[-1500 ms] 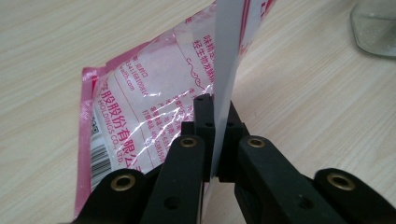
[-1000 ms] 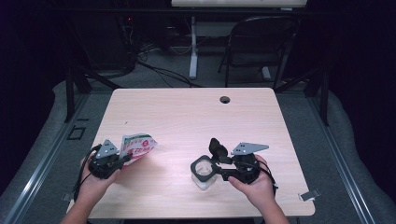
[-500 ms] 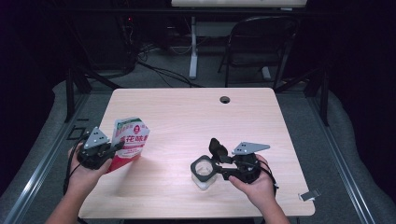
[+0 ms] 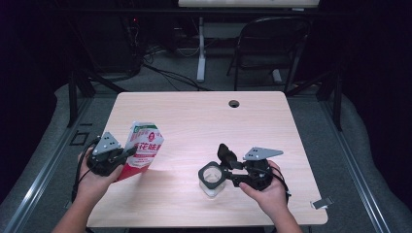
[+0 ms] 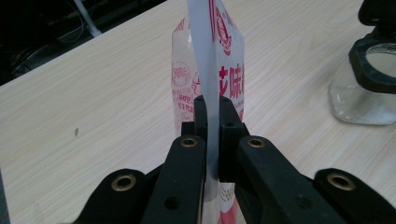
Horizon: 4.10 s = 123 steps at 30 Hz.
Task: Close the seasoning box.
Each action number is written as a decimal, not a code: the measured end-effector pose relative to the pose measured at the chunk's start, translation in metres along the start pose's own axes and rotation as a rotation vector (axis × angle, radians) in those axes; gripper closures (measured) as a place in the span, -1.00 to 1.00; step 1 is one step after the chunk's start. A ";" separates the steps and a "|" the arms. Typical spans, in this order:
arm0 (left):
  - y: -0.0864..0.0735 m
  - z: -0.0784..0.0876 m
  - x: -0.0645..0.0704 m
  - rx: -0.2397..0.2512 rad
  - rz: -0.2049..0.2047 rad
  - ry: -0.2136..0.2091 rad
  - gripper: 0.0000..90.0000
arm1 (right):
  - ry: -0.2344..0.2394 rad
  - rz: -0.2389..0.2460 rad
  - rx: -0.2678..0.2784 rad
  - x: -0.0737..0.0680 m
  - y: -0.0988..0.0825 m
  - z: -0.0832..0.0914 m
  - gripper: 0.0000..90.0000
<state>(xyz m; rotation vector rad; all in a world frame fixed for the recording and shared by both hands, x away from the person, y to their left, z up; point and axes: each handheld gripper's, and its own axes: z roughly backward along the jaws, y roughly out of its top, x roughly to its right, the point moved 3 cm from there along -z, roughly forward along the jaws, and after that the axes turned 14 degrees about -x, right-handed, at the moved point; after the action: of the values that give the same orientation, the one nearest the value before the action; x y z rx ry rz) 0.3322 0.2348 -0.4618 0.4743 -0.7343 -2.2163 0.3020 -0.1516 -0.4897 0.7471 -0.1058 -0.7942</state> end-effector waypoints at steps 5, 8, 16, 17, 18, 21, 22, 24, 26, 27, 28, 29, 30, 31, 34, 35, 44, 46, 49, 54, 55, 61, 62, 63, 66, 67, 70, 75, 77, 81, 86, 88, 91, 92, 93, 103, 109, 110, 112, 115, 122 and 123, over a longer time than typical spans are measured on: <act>0.010 0.001 0.008 0.008 -0.025 -0.025 1.00 | 0.001 -0.002 0.003 0.000 0.000 0.000 0.15; 0.017 0.000 0.013 0.012 -0.036 -0.040 1.00 | 0.000 -0.002 0.004 0.000 0.000 0.001 0.15; 0.032 -0.007 0.031 0.008 -0.078 -0.077 1.00 | 0.001 -0.001 0.007 0.000 0.000 0.002 0.14; 0.034 -0.009 0.034 0.006 -0.084 -0.084 1.00 | 0.001 -0.001 0.007 0.000 0.000 0.002 0.14; 0.036 -0.010 0.036 0.004 -0.090 -0.088 1.00 | -0.001 -0.002 0.007 0.000 0.000 0.003 0.14; 0.040 -0.013 0.043 0.011 -0.107 -0.108 1.00 | -0.002 -0.001 0.009 0.001 0.000 0.003 0.13; 0.042 -0.014 0.046 0.013 -0.112 -0.114 1.00 | -0.002 0.000 0.009 0.001 0.000 0.003 0.13; 0.044 -0.015 0.051 0.013 -0.124 -0.123 1.00 | -0.002 -0.003 0.013 0.001 0.000 0.003 0.13; 0.045 -0.017 0.055 0.017 -0.131 -0.131 1.00 | -0.001 -0.002 0.017 0.001 0.000 0.004 0.13; 0.045 -0.018 0.057 0.023 -0.130 -0.141 1.00 | -0.002 -0.002 0.019 0.001 0.000 0.004 0.13; 0.045 -0.019 0.059 0.026 -0.132 -0.148 1.00 | -0.002 -0.002 0.019 0.000 0.000 0.004 0.13; 0.044 -0.021 0.061 0.028 -0.133 -0.155 1.00 | 0.000 -0.003 0.020 0.000 0.000 0.004 0.13; 0.043 -0.022 0.062 0.030 -0.130 -0.164 1.00 | 0.000 -0.002 0.019 0.000 0.000 0.004 0.13; 0.041 -0.024 0.064 0.030 -0.129 -0.174 1.00 | -0.001 0.000 0.016 0.000 0.000 0.004 0.13; 0.036 -0.028 0.068 0.038 -0.129 -0.193 1.00 | 0.001 0.007 0.013 -0.001 0.001 0.003 0.13; 0.034 -0.028 0.068 0.046 -0.125 -0.200 1.00 | -0.001 0.011 0.012 -0.002 0.001 0.002 0.12; 0.009 -0.022 0.059 0.089 -0.044 -0.219 1.00 | 0.020 0.052 0.001 -0.015 0.010 -0.004 0.11; 0.002 -0.021 0.058 0.093 -0.038 -0.221 1.00 | 0.032 0.064 0.000 -0.019 0.014 -0.007 0.11; -0.006 -0.021 0.057 0.095 -0.022 -0.222 1.00 | 0.039 0.102 -0.013 -0.028 0.023 -0.011 0.09; -0.020 -0.021 0.054 0.104 0.018 -0.241 1.00 | 0.060 0.144 -0.027 -0.041 0.037 -0.023 0.08; -0.024 -0.021 0.054 0.105 0.031 -0.249 1.00 | 0.065 0.145 -0.027 -0.042 0.038 -0.025 0.08; -0.039 -0.026 0.053 0.090 0.065 -0.257 1.00 | 0.114 0.159 -0.038 -0.054 0.047 -0.043 0.08; -0.041 -0.027 0.053 0.093 0.075 -0.261 1.00 | 0.120 0.162 -0.041 -0.056 0.048 -0.046 0.08; -0.043 -0.027 0.052 0.088 0.073 -0.258 1.00 | 0.128 0.164 -0.038 -0.057 0.049 -0.047 0.08; -0.048 -0.028 0.052 0.088 0.097 -0.266 1.00 | 0.146 0.184 -0.048 -0.064 0.052 -0.054 0.08; -0.049 -0.029 0.051 0.089 0.104 -0.272 1.00 | 0.152 0.187 -0.050 -0.066 0.053 -0.056 0.08; -0.054 -0.033 0.053 0.073 0.118 -0.287 1.00 | 0.174 0.198 -0.056 -0.071 0.056 -0.060 0.08; -0.056 -0.040 0.060 0.049 0.112 -0.310 1.00 | 0.199 0.213 -0.057 -0.079 0.058 -0.064 0.08; -0.055 -0.043 0.065 0.046 0.108 -0.313 1.00 | 0.213 0.216 -0.054 -0.083 0.059 -0.064 0.08; -0.053 -0.048 0.072 0.033 0.088 -0.329 1.00 | 0.231 0.220 -0.056 -0.087 0.059 -0.066 0.08; -0.051 -0.051 0.077 0.034 0.088 -0.358 1.00 | 0.218 0.225 -0.089 -0.088 0.057 -0.074 0.14; -0.051 -0.052 0.078 0.034 0.097 -0.367 1.00 | 0.205 0.220 -0.104 -0.088 0.055 -0.079 0.18; -0.051 -0.053 0.078 0.036 0.103 -0.376 1.00 | 0.198 0.212 -0.131 -0.086 0.054 -0.085 0.27; -0.051 -0.053 0.078 0.040 0.105 -0.380 1.00 | 0.201 0.206 -0.133 -0.086 0.054 -0.088 0.30; -0.051 -0.053 0.078 0.040 0.106 -0.382 1.00 | 0.204 0.204 -0.139 -0.086 0.053 -0.089 0.34; -0.051 -0.055 0.080 0.036 0.091 -0.385 1.00 | 0.193 0.175 -0.172 -0.085 0.052 -0.097 0.78; -0.052 -0.055 0.081 0.036 0.064 -0.372 1.00 | 0.203 0.182 -0.177 -0.085 0.052 -0.097 1.00; -0.053 -0.055 0.082 0.034 0.064 -0.371 1.00 | 0.205 0.185 -0.181 -0.085 0.052 -0.097 1.00; -0.053 -0.054 0.082 0.034 0.061 -0.370 1.00 | 0.207 0.186 -0.180 -0.085 0.052 -0.098 1.00; -0.052 -0.054 0.082 0.036 0.057 -0.367 1.00 | 0.208 0.189 -0.181 -0.084 0.053 -0.097 1.00; -0.050 -0.052 0.085 0.043 0.037 -0.357 0.99 | 0.209 0.195 -0.178 -0.082 0.054 -0.093 1.00; -0.049 -0.052 0.086 0.043 0.035 -0.358 0.99 | 0.213 0.189 -0.172 -0.082 0.054 -0.093 1.00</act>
<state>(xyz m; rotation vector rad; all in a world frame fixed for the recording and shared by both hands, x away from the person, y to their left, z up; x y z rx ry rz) 0.2769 0.1800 -0.5420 0.0810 -0.9688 -2.2822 0.3091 -0.0183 -0.5089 0.6435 0.0819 -0.5326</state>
